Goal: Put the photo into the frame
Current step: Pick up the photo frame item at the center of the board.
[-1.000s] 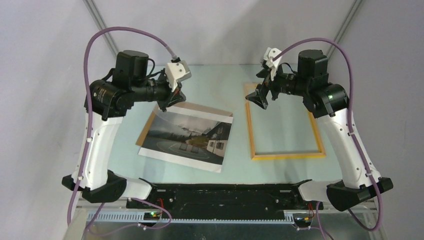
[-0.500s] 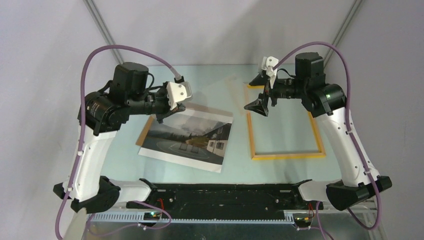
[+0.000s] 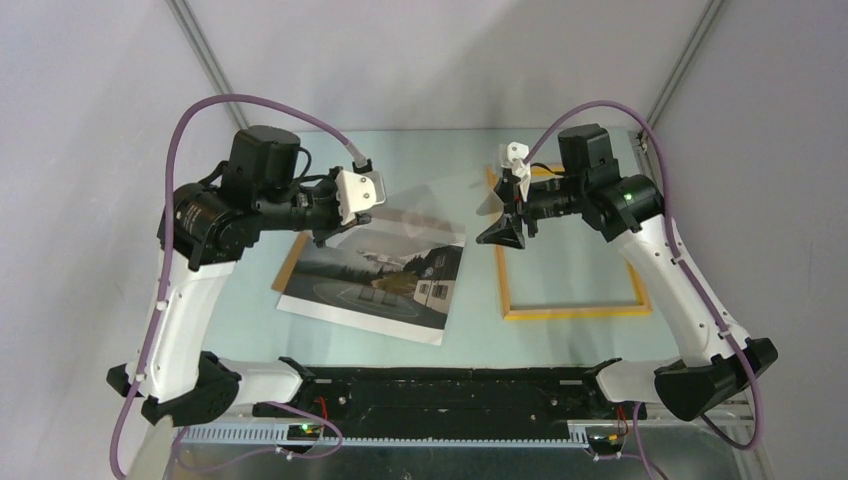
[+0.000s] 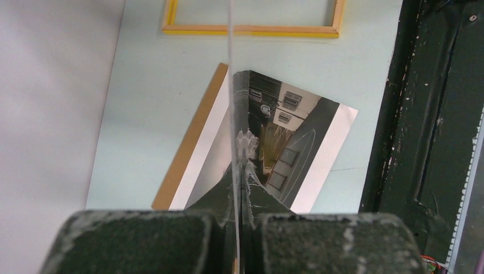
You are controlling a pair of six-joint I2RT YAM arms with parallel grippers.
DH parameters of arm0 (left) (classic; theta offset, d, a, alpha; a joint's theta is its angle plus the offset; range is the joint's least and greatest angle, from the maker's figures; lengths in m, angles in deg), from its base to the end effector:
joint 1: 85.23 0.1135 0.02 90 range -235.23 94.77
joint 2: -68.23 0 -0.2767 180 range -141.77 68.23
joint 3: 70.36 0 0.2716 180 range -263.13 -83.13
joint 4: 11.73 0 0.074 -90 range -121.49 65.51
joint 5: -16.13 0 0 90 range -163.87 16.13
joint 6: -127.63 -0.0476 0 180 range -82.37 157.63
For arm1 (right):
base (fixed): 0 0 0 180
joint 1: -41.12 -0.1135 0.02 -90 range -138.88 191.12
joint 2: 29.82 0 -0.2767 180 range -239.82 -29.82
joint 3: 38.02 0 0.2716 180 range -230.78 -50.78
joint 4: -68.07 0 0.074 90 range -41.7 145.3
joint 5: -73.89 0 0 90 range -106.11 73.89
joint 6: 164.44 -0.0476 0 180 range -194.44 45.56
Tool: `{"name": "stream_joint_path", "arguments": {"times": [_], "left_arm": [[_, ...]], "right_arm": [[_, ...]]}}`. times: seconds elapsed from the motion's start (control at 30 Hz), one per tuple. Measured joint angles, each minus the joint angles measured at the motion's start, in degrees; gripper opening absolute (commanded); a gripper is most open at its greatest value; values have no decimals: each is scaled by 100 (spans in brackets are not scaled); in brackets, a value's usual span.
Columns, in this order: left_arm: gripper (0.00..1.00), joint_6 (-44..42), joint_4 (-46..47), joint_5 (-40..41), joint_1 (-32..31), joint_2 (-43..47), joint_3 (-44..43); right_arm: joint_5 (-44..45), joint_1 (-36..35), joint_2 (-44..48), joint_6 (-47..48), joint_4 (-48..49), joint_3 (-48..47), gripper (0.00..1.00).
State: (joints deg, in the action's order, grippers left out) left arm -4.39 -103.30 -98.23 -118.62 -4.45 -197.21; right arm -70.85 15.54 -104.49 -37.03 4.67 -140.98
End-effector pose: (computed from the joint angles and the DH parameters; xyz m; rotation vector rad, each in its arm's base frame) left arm 0.1477 -0.1209 0.5266 1.5107 1.5756 -0.3865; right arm 0.2259 0.1512 0.4507 -1.4653 1.3884 0.8995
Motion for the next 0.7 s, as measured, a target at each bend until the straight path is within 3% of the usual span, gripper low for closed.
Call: {"name": "stream_joint_path", "arguments": {"times": [0.4,0.5,0.7], "left_arm": [[0,-57,-20,4,-13,-81,0],[0,-57,-20,4,-15,-109,0],[0,-55,-83,26,-15,-232,-66]], "right_arm": [[-136,-17,251,-188,94,254,19],[-166,-17,332,-229,164,267,4],[-179,-4,415,-400,262,439,0]]}}
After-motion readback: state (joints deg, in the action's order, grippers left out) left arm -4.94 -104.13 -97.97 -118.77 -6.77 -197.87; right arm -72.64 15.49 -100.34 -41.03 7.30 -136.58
